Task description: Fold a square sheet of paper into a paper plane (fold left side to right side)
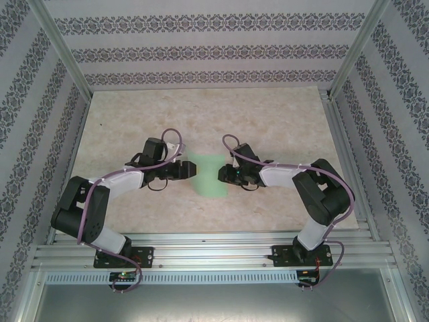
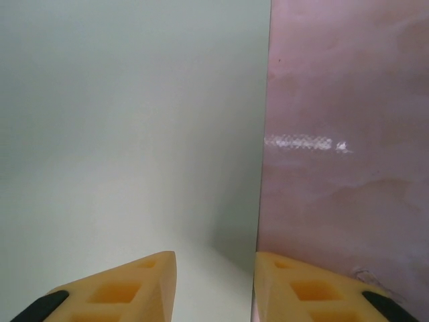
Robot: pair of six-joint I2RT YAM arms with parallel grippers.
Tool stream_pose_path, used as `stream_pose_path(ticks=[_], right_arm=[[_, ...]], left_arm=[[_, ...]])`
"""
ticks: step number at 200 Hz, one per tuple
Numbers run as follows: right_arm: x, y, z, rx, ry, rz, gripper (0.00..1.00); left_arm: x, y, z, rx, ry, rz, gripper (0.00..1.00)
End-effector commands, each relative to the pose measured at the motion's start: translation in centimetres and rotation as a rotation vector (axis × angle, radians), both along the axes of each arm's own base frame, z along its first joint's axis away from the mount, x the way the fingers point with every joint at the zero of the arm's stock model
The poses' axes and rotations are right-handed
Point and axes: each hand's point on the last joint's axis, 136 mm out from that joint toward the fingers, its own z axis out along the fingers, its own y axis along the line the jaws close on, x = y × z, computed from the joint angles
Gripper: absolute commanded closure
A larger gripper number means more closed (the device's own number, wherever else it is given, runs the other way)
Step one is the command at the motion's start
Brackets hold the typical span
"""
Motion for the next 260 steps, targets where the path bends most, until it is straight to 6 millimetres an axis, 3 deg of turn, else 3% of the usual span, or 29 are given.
stream_pose_path(ticks=[1, 44, 83, 148, 196, 227, 260], right_arm=[[1.5, 0.2, 2.7, 0.108, -0.063, -0.026, 0.63], [2.9, 0.3, 6.9, 0.311, -0.111, -0.057, 0.56], [3.7, 2.3, 9.1, 0.431, -0.117, -0.027, 0.49], [4.8, 5.5, 8.8, 0.52, -0.07, 0.008, 0.49], [4.9, 6.7, 7.6, 0.528, -0.04, 0.021, 0.51], [4.8, 6.9, 7.0, 0.532, -0.026, 0.022, 0.65], [4.9, 6.0, 6.7, 0.497, -0.04, 0.011, 0.88]], left_arm=[[0.8, -1.8, 1.8, -0.053, -0.052, -0.038, 0.46], [0.7, -3.8, 1.4, -0.065, -0.053, -0.084, 0.45], [0.7, -5.2, 0.9, -0.064, -0.046, -0.111, 0.46], [0.6, -5.7, 0.3, -0.057, -0.037, -0.124, 0.48], [0.7, -5.8, 0.3, -0.057, -0.037, -0.128, 0.49], [0.5, -5.9, 0.5, -0.058, -0.04, -0.134, 0.49], [0.5, -5.8, 0.9, -0.053, -0.05, -0.134, 0.49]])
